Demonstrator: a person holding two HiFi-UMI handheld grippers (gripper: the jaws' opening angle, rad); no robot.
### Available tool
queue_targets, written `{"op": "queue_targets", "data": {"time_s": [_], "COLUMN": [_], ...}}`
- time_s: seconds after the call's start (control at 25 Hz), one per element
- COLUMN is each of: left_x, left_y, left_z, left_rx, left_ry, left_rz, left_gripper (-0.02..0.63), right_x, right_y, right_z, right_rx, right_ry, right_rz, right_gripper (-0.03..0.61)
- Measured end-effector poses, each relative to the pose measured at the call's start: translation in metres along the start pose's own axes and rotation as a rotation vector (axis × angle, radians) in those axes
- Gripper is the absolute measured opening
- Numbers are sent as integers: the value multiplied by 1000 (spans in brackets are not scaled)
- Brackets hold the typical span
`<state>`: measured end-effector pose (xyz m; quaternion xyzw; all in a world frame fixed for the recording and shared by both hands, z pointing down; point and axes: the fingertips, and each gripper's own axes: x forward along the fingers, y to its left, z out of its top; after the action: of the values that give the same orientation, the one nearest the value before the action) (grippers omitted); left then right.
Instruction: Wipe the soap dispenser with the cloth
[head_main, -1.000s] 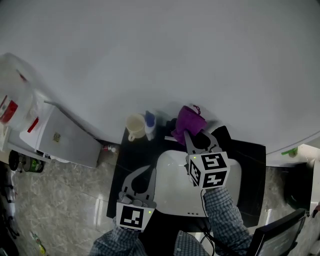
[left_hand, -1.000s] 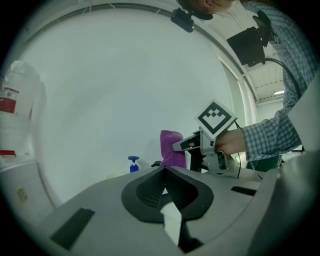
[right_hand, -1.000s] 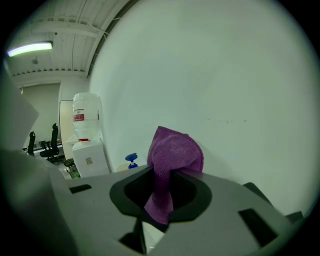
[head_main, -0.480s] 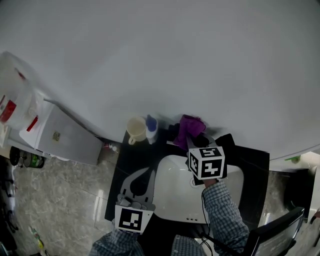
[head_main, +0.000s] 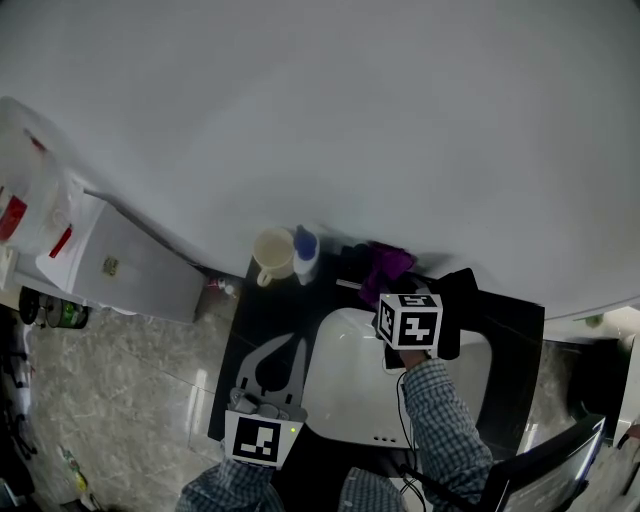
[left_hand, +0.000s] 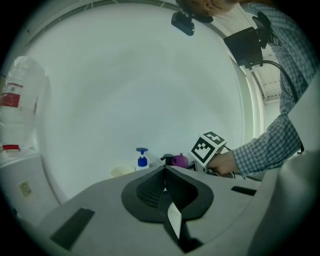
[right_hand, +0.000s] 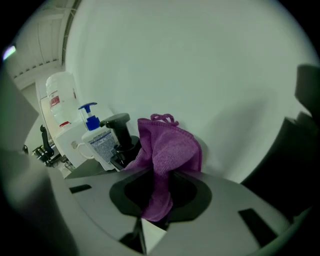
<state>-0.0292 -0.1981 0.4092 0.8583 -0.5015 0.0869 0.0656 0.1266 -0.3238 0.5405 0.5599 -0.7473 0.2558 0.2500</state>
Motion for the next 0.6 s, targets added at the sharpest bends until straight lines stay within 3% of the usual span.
{"op": "queue_targets", "data": {"time_s": [0.24, 0.44, 0.6], "left_x": [2, 3, 6], "left_y": [-8, -9, -10], "left_z": [-3, 0, 4], "left_rx": [14, -18, -6], "left_ry": [7, -6, -13], "left_rz": [-32, -29, -42], "left_gripper": [2, 2, 2], "right_x": [4, -20, -56], "right_y": [-11, -7, 3], "right_z": [-30, -15, 17], "right_rx": [47, 27, 3], "right_ry": [53, -1, -101], "right_rz": [-33, -51, -51], "right_gripper": [77, 77, 77]}}
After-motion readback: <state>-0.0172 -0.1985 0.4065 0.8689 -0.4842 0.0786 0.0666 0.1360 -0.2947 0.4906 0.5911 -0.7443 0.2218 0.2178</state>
